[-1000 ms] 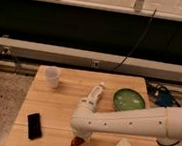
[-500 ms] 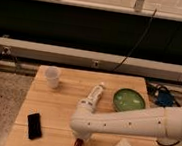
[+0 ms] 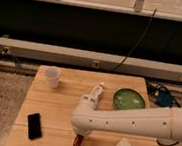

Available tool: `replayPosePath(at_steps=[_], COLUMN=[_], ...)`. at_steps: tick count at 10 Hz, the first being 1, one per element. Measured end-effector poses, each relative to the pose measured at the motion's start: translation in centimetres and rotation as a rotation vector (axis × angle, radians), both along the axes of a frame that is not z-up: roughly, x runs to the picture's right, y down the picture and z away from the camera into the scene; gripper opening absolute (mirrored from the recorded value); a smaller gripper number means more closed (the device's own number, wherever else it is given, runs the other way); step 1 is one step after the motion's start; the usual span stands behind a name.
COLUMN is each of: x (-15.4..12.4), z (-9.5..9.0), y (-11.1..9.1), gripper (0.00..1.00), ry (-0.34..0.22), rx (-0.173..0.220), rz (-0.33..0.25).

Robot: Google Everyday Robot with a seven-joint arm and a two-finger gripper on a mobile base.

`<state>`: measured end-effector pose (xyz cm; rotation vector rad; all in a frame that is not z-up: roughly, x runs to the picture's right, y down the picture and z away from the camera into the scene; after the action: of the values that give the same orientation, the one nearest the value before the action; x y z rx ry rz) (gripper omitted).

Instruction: Place the pepper in the ceramic cup

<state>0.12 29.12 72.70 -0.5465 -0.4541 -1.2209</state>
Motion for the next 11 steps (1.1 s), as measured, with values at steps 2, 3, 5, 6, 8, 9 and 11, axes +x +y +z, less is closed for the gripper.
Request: replayPosePath(at_steps=[2,3,5,6,8,9,11], x=[-0.2,-0.5,-1.0,-0.9,-1.3,-1.8,-2.1], z=[-0.3,-0.3,-0.2,-0.2,-0.7,-1.0,-0.4], y=[-1.1,-1.9,-3.0,-3.0,-4.3,-5.4,-7.1], gripper=[0.00,0.00,0.00,0.00,0.00,0.00,0.00], ry=[-0.010,-0.015,-0.023,-0.023,-0.033,-0.042,-0.042], rx=[0.018,0.027,0.043,0.050,0.077,0.087,0.101], rz=[0.005,0.007,0.007,0.003,0.008,0.012,0.007])
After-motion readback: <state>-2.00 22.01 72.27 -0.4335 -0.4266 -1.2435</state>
